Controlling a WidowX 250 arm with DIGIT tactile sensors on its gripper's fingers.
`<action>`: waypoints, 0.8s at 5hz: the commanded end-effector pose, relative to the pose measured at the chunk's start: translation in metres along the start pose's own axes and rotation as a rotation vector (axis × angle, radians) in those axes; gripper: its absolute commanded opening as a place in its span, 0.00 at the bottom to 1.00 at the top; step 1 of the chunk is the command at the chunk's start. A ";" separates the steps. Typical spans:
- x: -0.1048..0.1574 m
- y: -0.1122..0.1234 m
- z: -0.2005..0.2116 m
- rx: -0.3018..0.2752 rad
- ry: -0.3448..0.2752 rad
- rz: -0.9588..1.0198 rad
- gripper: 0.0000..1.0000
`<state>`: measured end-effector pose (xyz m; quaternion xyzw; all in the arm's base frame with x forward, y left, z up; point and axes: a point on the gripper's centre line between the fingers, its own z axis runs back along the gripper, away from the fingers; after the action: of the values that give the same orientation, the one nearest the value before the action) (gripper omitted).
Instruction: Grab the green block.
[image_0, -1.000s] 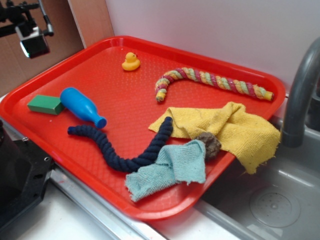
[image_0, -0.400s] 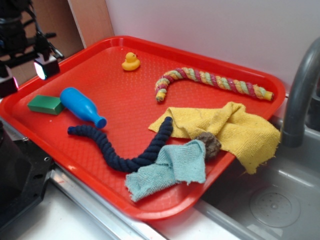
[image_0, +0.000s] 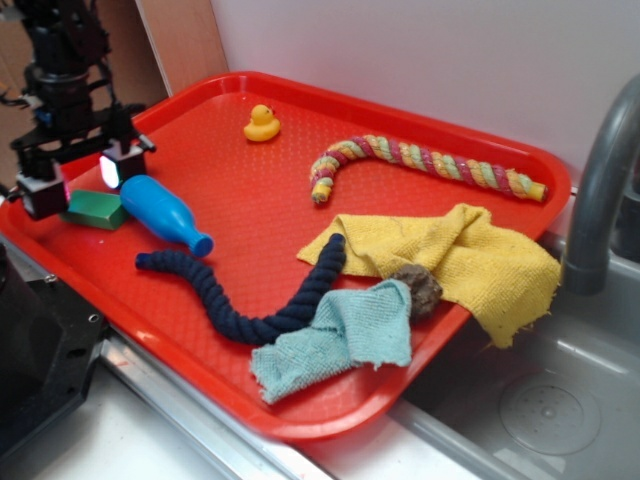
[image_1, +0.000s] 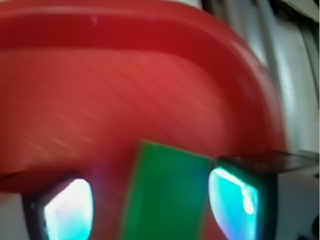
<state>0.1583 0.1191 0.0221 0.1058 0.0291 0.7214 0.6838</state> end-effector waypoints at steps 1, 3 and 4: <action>-0.017 0.005 0.000 -0.036 -0.016 0.009 0.00; -0.014 0.003 0.018 -0.093 -0.055 -0.199 0.00; -0.013 0.007 0.068 -0.255 -0.129 -0.419 0.00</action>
<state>0.1684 0.0988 0.0830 0.0591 -0.0624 0.5561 0.8267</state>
